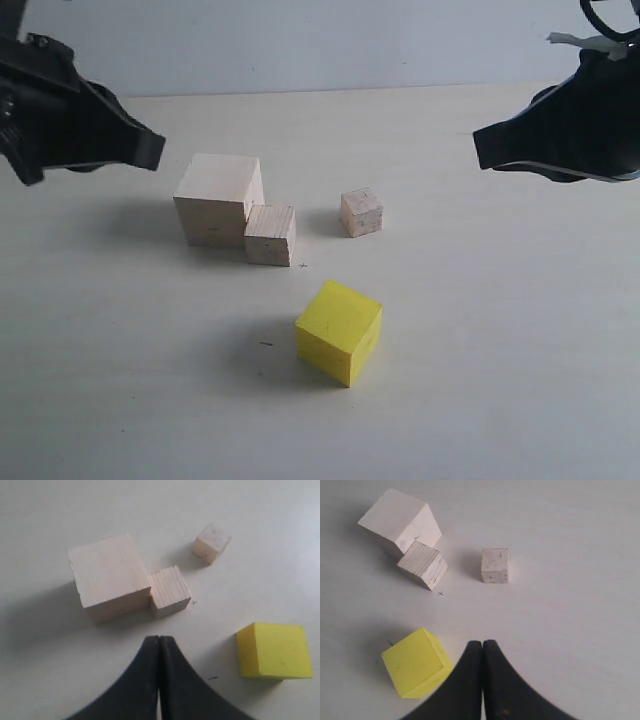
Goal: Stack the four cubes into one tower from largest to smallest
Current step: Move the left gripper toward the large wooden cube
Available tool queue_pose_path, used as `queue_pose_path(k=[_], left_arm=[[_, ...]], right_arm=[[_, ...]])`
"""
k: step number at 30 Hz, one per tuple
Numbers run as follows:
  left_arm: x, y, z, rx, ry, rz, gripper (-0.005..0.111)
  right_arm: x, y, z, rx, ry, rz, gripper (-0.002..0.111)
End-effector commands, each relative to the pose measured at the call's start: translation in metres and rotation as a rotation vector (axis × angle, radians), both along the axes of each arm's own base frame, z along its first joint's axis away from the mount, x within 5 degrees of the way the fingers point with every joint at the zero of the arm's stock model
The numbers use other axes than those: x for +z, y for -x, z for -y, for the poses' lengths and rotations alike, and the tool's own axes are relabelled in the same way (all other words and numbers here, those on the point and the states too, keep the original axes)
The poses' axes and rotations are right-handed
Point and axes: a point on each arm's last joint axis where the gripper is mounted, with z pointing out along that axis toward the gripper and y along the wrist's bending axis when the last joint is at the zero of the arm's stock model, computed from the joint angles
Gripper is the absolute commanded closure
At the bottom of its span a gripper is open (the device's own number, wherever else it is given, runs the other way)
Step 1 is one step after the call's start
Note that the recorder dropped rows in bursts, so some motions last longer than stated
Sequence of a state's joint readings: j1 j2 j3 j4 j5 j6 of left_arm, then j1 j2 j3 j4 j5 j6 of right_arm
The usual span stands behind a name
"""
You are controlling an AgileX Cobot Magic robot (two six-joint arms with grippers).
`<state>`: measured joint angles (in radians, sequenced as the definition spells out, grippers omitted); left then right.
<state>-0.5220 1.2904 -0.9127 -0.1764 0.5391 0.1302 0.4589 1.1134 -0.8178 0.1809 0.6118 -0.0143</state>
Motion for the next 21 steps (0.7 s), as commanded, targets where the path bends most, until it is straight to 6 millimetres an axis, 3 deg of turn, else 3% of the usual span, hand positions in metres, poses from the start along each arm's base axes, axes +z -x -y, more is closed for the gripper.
queue_pose_path(k=[1, 7, 17, 21], left_arm=[[-0.026, -0.016, 0.009, 0.012, -0.031, -0.080, 0.107], [-0.053, -0.047, -0.005, 0.096, -0.079, -0.180, 0.107], [-0.029, -0.100, -0.030, 0.130, -0.104, -0.101, 0.107], [-0.036, -0.131, -0.035, 0.151, -0.119, -0.144, 0.107]], right_arm=[[0.002, -0.001, -0.001, 0.007, 0.001, 0.006, 0.108], [-0.001, 0.003, 0.000, 0.019, 0.026, -0.040, 0.108], [-0.001, 0.002, 0.000, 0.016, 0.018, -0.030, 0.108], [-0.001, 0.002, -0.001, 0.014, 0.010, -0.036, 0.108]])
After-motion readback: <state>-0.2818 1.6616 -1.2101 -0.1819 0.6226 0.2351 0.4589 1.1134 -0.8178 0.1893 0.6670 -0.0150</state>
